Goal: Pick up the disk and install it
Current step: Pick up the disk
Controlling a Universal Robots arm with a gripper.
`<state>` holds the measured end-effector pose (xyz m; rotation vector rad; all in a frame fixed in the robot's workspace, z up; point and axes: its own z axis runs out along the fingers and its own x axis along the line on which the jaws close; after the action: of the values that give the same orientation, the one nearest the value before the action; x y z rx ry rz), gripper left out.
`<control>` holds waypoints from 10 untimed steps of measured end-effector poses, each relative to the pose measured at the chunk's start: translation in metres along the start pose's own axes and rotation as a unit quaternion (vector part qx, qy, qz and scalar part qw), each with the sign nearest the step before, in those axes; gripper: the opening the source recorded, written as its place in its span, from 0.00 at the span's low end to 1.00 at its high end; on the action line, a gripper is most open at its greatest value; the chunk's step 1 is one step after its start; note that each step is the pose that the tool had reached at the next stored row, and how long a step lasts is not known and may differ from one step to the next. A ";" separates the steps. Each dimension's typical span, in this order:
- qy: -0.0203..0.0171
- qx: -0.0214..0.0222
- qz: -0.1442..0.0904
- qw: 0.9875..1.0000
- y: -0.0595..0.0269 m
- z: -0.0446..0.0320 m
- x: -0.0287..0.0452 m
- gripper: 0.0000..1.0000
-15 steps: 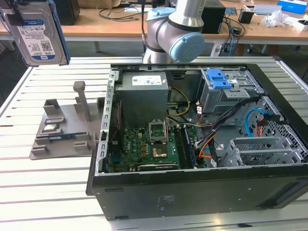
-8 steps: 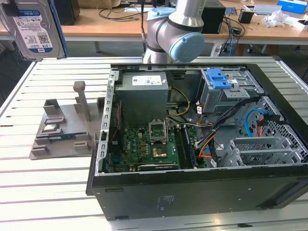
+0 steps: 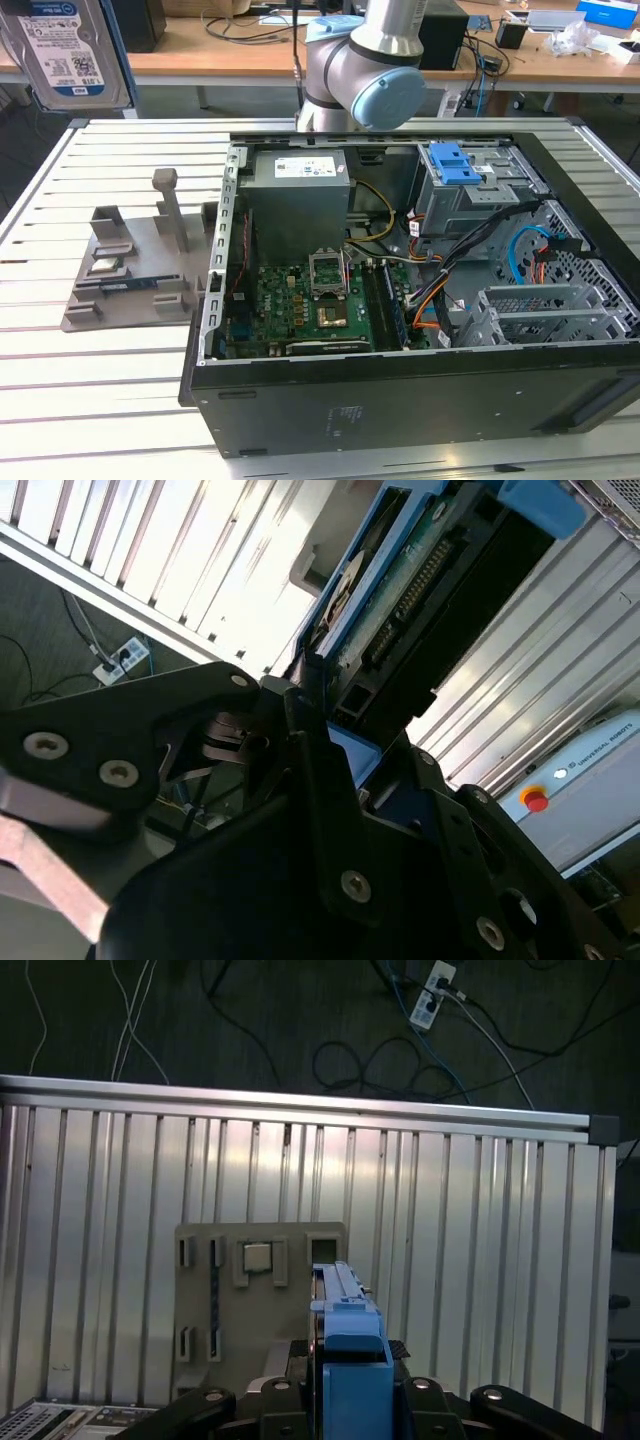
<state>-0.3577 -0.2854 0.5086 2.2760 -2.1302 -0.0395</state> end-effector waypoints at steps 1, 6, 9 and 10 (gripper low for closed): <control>0.000 0.000 0.000 1.000 0.0002 -0.0041 0.0000 0.37; 0.000 0.000 0.000 1.000 0.0005 -0.0152 -0.0001 0.37; 0.000 0.000 0.000 1.000 0.0008 -0.0216 -0.0002 0.37; 0.000 0.000 0.000 1.000 0.0009 -0.0254 -0.0002 0.37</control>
<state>-0.3577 -0.2852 0.5341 2.2761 -2.1302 -0.0394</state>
